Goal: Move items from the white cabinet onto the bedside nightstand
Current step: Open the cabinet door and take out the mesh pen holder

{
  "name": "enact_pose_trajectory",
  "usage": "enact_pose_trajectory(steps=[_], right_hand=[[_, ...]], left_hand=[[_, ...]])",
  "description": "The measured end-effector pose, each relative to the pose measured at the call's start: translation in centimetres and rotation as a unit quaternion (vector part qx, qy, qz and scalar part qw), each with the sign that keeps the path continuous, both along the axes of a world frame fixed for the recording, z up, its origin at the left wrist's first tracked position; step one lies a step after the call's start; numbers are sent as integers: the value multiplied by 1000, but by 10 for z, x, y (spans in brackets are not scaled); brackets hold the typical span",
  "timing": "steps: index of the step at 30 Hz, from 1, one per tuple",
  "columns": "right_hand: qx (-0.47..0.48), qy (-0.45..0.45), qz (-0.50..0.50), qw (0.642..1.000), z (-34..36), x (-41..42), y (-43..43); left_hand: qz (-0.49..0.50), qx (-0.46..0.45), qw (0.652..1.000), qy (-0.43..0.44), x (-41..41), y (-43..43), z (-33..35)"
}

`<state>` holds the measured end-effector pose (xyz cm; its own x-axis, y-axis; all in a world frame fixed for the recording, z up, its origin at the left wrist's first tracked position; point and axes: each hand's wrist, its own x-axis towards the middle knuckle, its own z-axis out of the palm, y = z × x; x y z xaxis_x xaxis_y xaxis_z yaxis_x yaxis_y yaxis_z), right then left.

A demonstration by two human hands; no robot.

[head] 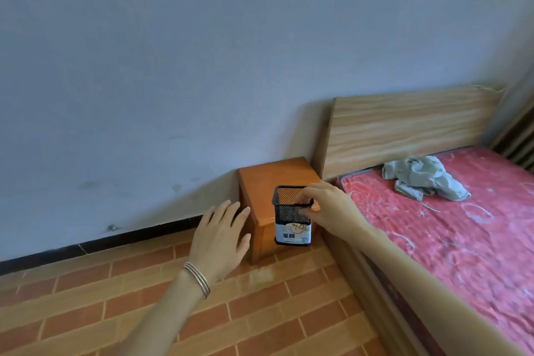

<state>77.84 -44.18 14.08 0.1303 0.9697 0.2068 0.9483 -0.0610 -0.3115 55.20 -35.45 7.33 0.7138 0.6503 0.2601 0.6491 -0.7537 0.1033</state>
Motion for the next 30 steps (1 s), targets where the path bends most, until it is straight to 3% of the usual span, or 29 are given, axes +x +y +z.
enact_pose_trajectory(steps=[11,21,30], right_hand=[[-42,24,25,999,-63,88,116],[-105,37,39,993,-125,182,314],[-67,93,47,992,-264,230,486]], left_hand=[[22,-85,995,54,82,92,-57],[75,-119,987,80,172,273,-100],[84,-150,978,116,246,410,-221]])
